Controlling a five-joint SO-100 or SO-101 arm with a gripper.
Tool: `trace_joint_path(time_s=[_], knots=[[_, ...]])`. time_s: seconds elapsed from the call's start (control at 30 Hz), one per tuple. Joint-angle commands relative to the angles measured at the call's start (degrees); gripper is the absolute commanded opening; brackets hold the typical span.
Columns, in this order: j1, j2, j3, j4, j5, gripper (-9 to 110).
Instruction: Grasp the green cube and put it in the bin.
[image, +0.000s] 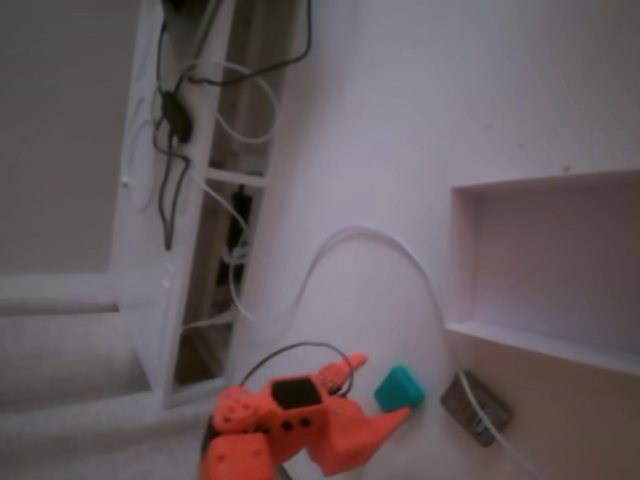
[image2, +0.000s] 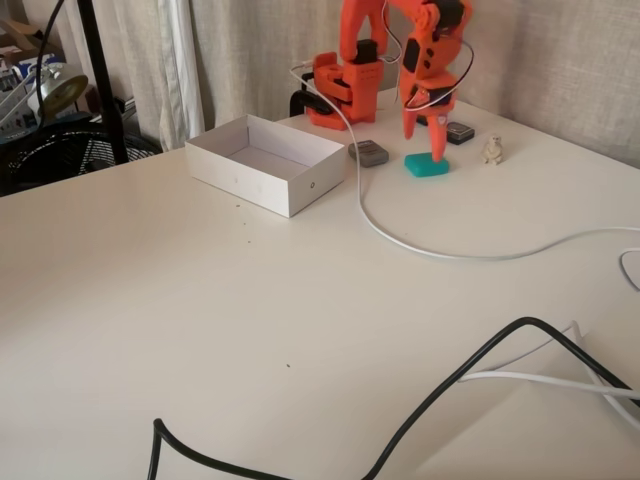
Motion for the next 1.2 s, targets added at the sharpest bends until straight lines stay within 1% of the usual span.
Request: trace_joint_path(time_s=[0.0, 0.37, 0.7, 1.0, 1.13, 1.17], knots=[[0.2, -0.9, 0.1, -1.3, -1.3, 34], [-0.1, -2.7, 5.4, -6.2, -3.3, 34], [-3.3, -2.5, 9.2, -11.2, -4.6, 34], [-5.1, -2.6, 11.1, -12.5, -4.7, 33], [-4.7, -2.7, 12.2, -11.7, -5.0, 29], [-4.6, -2.8, 12.4, -11.6, -5.0, 26]])
